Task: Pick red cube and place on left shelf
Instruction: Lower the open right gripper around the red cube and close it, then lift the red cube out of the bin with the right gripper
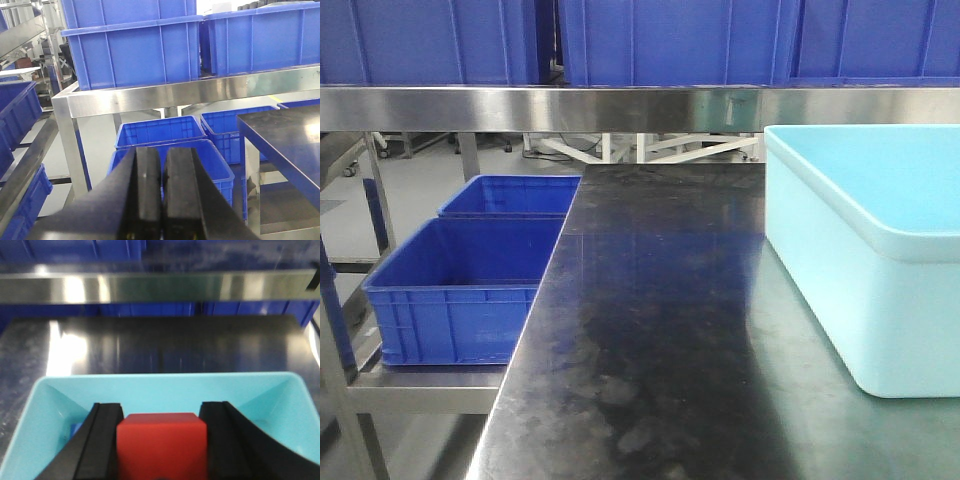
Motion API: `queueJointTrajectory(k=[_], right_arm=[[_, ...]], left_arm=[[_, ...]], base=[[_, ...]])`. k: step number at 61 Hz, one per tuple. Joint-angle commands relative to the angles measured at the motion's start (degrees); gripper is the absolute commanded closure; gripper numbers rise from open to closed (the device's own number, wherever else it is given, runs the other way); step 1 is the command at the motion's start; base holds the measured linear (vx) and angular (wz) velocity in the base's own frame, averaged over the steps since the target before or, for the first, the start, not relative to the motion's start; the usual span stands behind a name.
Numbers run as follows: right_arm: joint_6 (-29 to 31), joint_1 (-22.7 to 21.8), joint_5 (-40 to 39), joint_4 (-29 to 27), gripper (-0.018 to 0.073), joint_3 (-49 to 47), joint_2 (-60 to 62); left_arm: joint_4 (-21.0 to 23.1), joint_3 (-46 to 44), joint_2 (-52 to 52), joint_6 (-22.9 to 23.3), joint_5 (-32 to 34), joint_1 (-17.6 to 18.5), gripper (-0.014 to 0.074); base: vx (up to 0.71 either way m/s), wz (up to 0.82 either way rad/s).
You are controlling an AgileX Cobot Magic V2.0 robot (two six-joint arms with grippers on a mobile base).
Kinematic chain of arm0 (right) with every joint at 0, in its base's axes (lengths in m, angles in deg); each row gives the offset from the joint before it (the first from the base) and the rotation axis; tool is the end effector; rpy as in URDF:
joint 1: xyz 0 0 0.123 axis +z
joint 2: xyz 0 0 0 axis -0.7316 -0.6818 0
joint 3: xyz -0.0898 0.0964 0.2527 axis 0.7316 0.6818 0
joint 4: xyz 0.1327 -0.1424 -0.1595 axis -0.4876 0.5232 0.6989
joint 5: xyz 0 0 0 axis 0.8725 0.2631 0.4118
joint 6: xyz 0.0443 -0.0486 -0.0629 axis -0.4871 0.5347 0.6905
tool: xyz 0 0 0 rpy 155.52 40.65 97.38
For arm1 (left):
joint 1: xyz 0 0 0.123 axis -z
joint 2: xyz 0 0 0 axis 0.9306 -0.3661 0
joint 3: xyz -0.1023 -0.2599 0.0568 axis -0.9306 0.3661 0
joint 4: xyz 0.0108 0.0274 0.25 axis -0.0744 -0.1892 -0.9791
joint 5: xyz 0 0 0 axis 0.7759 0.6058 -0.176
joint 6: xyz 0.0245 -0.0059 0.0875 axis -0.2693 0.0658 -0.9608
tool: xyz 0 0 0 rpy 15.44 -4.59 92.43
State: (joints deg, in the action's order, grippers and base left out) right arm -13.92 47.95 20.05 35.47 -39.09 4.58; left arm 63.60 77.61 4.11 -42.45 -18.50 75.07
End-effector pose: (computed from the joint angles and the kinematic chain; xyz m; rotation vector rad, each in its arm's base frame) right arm 0.1849 0.0028 0.3523 0.0640 1.9176 0.0641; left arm 0.0558 -0.0064 0.2099 0.1498 1.4801 -0.0214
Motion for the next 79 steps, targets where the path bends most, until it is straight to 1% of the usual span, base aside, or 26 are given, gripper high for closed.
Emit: queueJointTrajectory(k=[1, 16, 28, 45, 59, 79], right_arm=[[0.10, -0.23, -3.10, 0.41, 0.0494, 0.41, 5.23], [0.10, -0.23, -3.45, 0.41, 0.0494, 9.49, 14.27], [0.10, -0.23, -9.07, 0.41, 0.0494, 16.23, 17.38], [0.10, -0.23, -10.87, 0.41, 0.0494, 16.82, 17.43], [0.10, -0.23, -8.63, 0.41, 0.0494, 16.82, 17.43], [0.10, -0.23, -8.63, 0.41, 0.0494, 16.82, 17.43]], left_arm=[[0.22, 1.26, -0.46, -0.11, 4.80, 0.34, 0.0491], [0.22, 1.26, -0.46, -0.11, 4.80, 0.34, 0.0491], [0.22, 1.26, -0.46, -0.11, 4.80, 0.34, 0.0491], [0.22, 1.26, -0.46, -0.11, 4.80, 0.34, 0.0491], [0.22, 1.26, -0.46, -0.11, 4.80, 0.34, 0.0491], [0.22, 1.26, -0.46, -0.11, 4.80, 0.34, 0.0491]], base=[[0.00, 0.00], [-0.01, -0.03], [-0.01, -0.03], [0.00, 0.00], [0.00, 0.00], [0.00, 0.00]])
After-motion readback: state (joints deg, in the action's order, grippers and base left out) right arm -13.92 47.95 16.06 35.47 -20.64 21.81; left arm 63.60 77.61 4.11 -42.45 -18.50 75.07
